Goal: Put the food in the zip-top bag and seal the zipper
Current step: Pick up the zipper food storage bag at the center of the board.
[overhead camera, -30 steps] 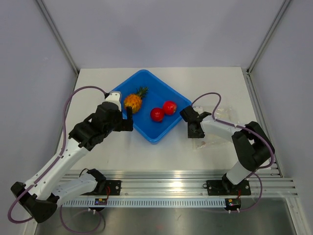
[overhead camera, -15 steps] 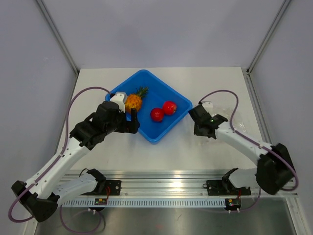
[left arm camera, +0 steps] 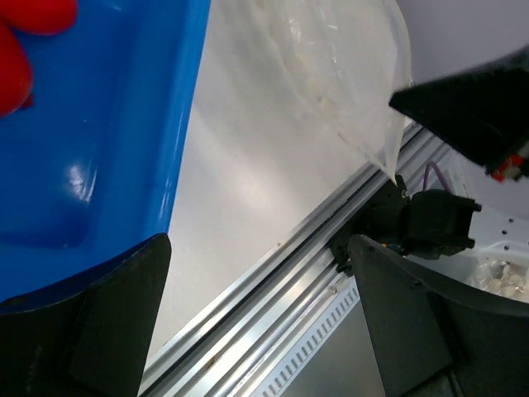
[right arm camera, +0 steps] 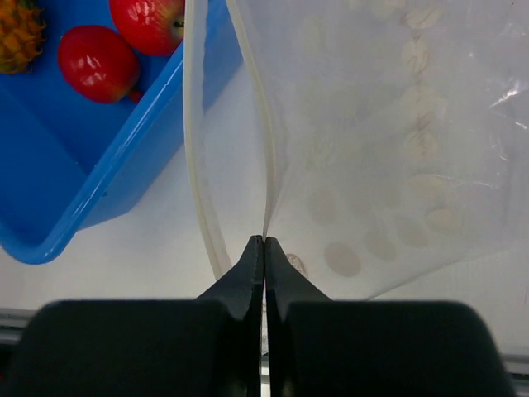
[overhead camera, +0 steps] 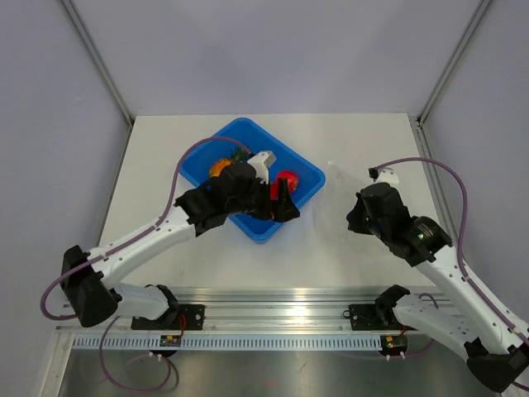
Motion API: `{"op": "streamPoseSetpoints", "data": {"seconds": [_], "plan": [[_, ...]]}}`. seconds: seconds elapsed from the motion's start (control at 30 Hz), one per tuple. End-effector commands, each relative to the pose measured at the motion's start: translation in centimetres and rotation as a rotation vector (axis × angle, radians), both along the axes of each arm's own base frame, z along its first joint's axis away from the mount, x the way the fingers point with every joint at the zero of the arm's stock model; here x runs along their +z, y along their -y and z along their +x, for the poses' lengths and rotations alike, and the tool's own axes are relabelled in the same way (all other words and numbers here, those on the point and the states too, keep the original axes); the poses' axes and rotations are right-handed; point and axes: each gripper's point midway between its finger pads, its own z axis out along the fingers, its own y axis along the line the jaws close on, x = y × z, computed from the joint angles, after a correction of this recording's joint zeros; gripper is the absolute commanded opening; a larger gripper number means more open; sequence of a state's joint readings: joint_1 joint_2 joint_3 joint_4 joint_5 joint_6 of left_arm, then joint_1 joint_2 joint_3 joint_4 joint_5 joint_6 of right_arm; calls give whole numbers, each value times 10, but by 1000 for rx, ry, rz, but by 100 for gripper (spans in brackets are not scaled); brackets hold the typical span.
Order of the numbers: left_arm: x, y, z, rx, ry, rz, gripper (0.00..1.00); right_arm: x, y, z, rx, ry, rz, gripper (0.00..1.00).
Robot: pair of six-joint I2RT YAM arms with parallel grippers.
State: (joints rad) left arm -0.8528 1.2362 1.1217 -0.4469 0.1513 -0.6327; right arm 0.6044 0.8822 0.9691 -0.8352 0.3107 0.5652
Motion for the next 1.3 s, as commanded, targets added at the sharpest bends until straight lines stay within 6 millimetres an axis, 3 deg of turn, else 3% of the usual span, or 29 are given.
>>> {"op": "streamPoseSetpoints", "data": {"seconds": [0.0,0.07,0.23,0.6,0.8,0.93,0.97,1.1,1.13,1.17,1.27], "plan": [[43,41,21,-12,34,-162,92,28,-3,-15,42,45,75,0],[41,57,32,-24,23,-148,93,28,-4,-21,57,29,86,0],[28,89,35,-70,-63,-176,92,34,-7,-32,82,34,141,0],[-9,119,42,-67,-114,-96,82,42,-10,-36,92,49,189,0],[-29,124,45,-57,-136,-68,60,38,-11,-37,87,31,187,0],[-38,124,47,-59,-143,-45,36,48,-10,-38,90,54,198,0],[-38,124,47,-60,-142,-44,24,49,-10,-38,94,56,202,0],[-33,125,45,-73,-137,-56,0,45,-10,-38,86,44,200,0],[-31,125,44,-77,-139,-59,0,43,-7,-37,64,42,189,0],[-29,126,43,-90,-138,-64,0,39,-5,-34,37,29,181,3],[-25,124,38,-111,-142,-60,0,33,-4,-26,14,6,139,27]]}}
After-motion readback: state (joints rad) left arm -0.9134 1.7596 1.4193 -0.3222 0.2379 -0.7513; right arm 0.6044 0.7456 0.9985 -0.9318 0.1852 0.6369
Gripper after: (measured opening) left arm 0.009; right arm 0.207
